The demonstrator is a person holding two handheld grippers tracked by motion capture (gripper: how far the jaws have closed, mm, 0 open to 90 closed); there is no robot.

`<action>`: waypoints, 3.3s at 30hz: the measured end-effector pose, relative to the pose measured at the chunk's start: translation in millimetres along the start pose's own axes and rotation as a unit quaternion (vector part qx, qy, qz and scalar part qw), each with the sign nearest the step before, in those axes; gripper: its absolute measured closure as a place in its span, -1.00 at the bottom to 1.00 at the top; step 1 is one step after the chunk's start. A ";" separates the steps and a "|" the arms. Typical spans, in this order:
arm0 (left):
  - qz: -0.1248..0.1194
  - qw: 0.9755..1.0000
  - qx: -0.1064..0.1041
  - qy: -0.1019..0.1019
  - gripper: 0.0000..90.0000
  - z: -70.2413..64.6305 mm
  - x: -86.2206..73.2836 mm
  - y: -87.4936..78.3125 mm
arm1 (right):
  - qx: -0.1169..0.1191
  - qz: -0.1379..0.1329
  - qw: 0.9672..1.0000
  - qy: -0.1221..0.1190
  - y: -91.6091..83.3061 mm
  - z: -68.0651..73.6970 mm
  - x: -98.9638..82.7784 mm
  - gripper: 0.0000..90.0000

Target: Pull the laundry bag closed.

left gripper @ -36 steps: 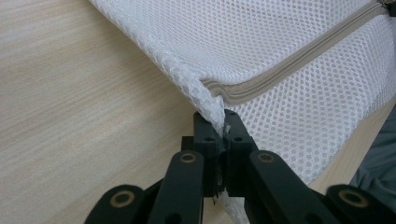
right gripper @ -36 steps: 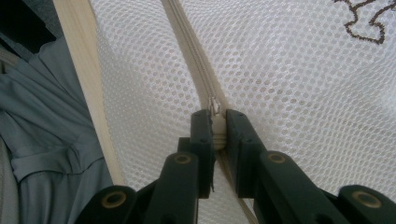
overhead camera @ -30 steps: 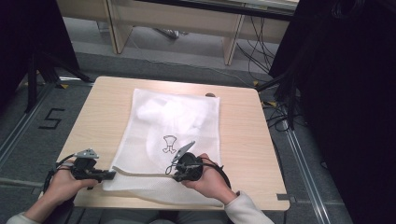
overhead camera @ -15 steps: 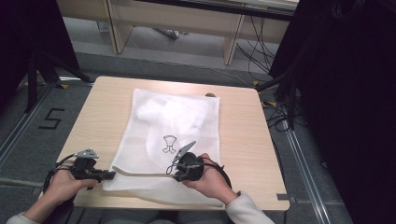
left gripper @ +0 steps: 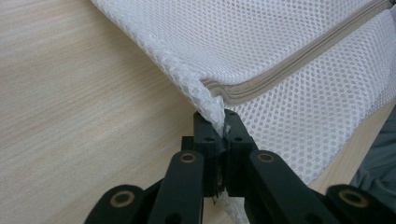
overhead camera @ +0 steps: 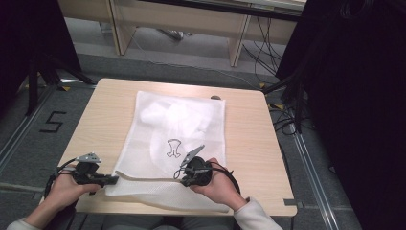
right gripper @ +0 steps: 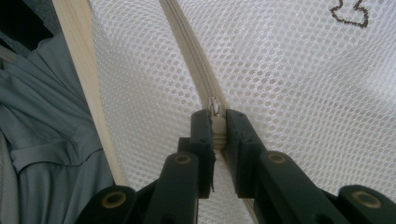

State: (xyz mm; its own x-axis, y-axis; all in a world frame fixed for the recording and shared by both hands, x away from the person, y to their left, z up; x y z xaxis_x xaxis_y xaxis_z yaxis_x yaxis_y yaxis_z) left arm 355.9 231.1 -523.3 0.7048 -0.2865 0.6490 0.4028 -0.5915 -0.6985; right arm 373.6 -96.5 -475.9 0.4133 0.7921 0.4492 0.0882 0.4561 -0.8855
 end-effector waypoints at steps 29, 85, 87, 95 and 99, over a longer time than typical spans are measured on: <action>0.013 1.000 -0.001 0.001 0.91 0.5 -0.1 -1.2 | -0.008 0.001 1.000 0.018 -8.1 -6.5 -16.0 0.83; 0.014 1.000 0.003 -0.003 0.91 0.9 -0.2 -1.9 | -0.029 -0.006 0.998 0.051 -30.9 -22.0 -58.9 0.83; 0.011 1.000 0.004 -0.005 0.91 0.8 -0.1 -1.6 | -0.028 -0.006 0.998 0.052 -31.5 -22.6 -60.5 0.83; 0.012 1.000 0.005 -0.004 0.91 1.6 -0.1 -2.1 | -0.035 -0.003 0.997 0.063 -36.3 -26.7 -70.6 0.83; 0.013 1.000 0.008 -0.003 0.91 2.1 -0.1 -2.5 | -0.041 -0.004 0.997 0.070 -39.0 -28.7 -77.0 0.83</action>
State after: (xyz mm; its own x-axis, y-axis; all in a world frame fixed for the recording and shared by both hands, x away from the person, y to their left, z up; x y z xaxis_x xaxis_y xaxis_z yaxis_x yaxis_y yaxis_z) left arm 356.0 234.2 -522.2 0.7182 -0.2966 0.6295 0.3940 -0.5723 -0.7192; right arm 364.4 -186.9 -479.4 0.5345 0.7220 0.4395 0.1622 0.4227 -0.8916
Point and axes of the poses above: each handheld gripper's, and its own axes: y roughly forward along the jaws, x roughly out of its top, z roughly to its left, the point moved 3 cm from there along y, roughly forward along the jaws, and after that the axes turned 2 degrees about x, right-handed, at the moved point
